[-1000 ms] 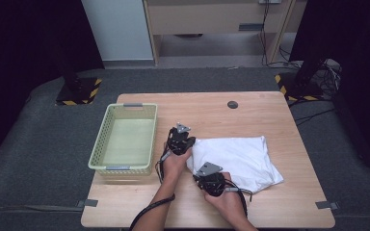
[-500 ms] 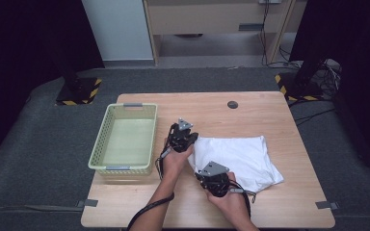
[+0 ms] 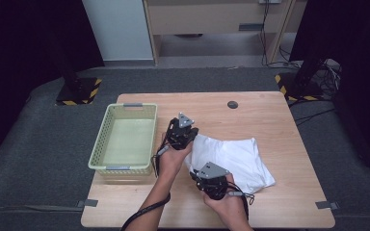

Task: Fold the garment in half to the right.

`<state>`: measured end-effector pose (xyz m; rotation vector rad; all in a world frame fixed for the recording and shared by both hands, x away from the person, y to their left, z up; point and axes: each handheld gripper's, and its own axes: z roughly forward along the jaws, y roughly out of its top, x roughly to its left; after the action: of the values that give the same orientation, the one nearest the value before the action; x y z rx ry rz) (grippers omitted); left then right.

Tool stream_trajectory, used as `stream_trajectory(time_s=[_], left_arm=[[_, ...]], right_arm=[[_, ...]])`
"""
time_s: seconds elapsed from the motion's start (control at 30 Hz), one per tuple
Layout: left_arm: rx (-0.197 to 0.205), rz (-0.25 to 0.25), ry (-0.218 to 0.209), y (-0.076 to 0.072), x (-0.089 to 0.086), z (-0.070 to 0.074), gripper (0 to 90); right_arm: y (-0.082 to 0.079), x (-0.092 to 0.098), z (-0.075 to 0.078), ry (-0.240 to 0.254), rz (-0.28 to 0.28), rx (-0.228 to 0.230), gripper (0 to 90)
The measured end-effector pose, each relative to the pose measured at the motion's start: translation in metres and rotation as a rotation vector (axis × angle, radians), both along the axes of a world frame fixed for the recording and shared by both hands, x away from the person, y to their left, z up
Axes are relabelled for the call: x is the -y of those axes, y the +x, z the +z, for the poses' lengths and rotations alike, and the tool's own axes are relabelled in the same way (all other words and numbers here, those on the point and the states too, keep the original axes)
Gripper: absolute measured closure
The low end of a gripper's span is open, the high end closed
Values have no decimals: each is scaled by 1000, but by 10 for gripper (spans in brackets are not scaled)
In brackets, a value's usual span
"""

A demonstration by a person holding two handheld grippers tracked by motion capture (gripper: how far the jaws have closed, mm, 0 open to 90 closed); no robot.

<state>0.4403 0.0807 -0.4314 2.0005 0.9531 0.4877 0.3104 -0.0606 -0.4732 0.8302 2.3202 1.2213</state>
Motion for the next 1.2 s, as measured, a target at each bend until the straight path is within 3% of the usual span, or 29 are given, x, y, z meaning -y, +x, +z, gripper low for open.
stream_trajectory(time_s=[0.33, 0.93, 1.2], left_arm=[[14, -13, 28, -6, -12, 17, 893], [11, -4, 36, -12, -42, 23, 893], [6, -2, 42, -18, -44, 27, 892]], right_arm=[[-5, -23, 16, -7, 39, 25, 843], [-6, -53, 22, -2, 89, 30, 842], [-9, -58, 25, 14, 111, 18, 842]])
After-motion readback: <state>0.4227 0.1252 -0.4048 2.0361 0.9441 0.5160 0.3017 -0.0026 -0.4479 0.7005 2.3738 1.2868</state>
